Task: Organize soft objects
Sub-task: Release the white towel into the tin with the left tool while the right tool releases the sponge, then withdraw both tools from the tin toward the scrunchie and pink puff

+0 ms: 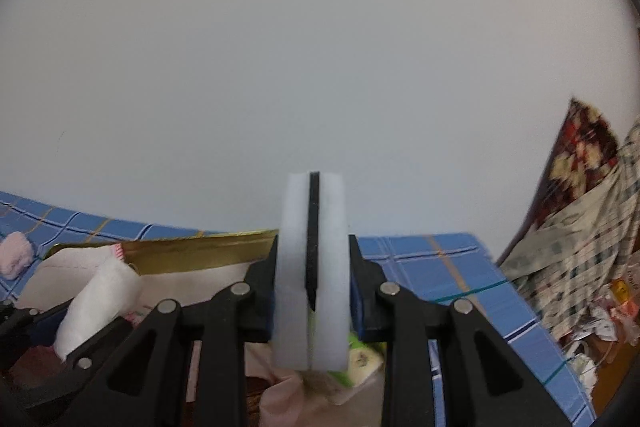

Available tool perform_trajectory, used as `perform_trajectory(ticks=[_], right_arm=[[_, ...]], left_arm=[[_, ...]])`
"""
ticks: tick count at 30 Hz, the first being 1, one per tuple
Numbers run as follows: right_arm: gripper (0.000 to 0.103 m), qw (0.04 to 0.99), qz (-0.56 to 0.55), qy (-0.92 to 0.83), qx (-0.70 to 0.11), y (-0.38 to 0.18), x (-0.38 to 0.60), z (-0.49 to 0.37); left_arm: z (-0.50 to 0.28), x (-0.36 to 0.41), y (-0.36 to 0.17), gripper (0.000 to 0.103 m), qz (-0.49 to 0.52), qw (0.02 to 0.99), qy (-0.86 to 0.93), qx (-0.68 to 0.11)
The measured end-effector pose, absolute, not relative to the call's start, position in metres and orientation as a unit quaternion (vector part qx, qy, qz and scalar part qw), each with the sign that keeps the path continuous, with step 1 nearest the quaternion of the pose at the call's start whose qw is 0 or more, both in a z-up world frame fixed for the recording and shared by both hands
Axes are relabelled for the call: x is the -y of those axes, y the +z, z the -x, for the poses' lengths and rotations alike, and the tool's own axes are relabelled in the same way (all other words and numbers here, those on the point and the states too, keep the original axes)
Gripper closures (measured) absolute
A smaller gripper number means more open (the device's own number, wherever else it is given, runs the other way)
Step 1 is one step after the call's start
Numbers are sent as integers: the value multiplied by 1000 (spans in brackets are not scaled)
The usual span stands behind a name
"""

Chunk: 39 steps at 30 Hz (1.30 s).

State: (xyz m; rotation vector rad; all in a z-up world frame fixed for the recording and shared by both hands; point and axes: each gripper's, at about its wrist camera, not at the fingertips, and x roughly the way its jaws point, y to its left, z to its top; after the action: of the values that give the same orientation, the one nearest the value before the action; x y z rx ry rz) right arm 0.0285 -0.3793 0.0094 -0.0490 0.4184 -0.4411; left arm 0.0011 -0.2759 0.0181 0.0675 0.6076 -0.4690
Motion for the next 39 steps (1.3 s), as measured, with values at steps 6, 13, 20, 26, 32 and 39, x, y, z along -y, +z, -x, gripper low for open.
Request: perform_trajectory(ticks=[6,13,20,26,32,39], right_arm=[[22,960,5,-190,-204,11,380,-22],[0,961,-45,-261,-78,41,393,41],[0,948,-78,-305,-52,42,406,59],[0,941,-65,-332,-27,43,398,69],[0,942,-70,-327,-31,37,387,70],[0,935,-37,-353,7,31,359,79]], left_arm=[[-4,283,14,51,-54,923,-230,-304],[12,286,27,13,-77,943,-204,-252],[13,253,35,13,-34,955,-177,-237],[23,220,45,13,-10,972,-148,-184],[29,209,39,13,-23,974,-141,-173],[34,206,30,13,-46,979,-124,-157]])
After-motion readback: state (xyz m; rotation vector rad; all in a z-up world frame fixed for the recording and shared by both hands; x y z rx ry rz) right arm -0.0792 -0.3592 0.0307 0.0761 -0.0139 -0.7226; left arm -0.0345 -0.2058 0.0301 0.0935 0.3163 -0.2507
